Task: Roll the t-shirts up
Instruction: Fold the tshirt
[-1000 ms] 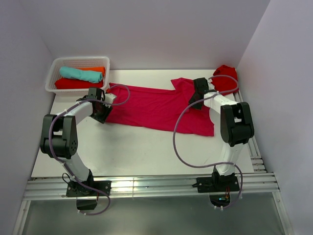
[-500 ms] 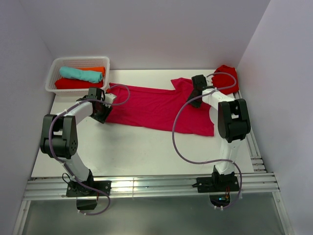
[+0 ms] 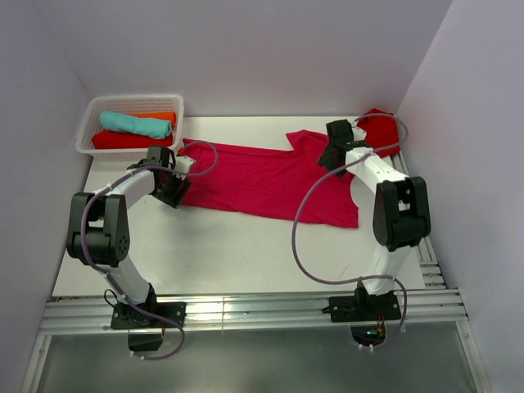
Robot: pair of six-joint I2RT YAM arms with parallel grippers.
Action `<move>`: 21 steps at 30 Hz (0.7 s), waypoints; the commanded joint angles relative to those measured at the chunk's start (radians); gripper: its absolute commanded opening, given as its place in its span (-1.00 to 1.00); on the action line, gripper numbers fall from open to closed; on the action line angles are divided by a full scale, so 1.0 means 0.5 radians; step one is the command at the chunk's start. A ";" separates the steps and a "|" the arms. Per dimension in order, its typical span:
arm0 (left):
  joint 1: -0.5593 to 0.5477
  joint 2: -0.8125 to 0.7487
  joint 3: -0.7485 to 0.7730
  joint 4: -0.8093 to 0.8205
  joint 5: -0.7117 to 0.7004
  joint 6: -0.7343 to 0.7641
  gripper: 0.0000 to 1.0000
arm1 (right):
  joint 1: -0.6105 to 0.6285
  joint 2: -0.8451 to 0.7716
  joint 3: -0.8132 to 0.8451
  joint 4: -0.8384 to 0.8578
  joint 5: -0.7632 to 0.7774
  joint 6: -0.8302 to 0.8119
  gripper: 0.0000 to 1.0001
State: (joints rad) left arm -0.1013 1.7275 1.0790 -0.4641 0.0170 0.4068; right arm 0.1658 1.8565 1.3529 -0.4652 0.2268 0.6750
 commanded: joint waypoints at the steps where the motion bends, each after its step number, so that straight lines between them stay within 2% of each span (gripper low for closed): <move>1: 0.034 -0.169 0.075 -0.059 0.159 0.030 0.36 | -0.018 -0.313 -0.174 -0.012 0.102 0.009 0.10; 3: 0.061 -0.224 0.097 -0.087 0.211 0.021 0.44 | -0.061 -0.457 -0.348 0.025 0.059 0.018 0.12; 10: 0.196 -0.316 0.171 -0.271 0.598 -0.071 0.46 | -0.108 -0.890 -0.910 0.154 -0.104 0.125 0.13; 16: 0.356 -0.188 0.128 -0.232 0.809 -0.280 0.35 | -0.114 -1.343 -1.340 0.222 -0.205 0.254 0.15; 21: 0.515 0.014 0.149 -0.186 1.052 -0.424 0.36 | -0.132 -1.544 -1.582 0.243 -0.236 0.319 0.22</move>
State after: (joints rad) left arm 0.1135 1.6894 1.1351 -0.5652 0.4202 0.2626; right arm 0.1108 1.1347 0.6071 -0.3931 0.1253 0.7963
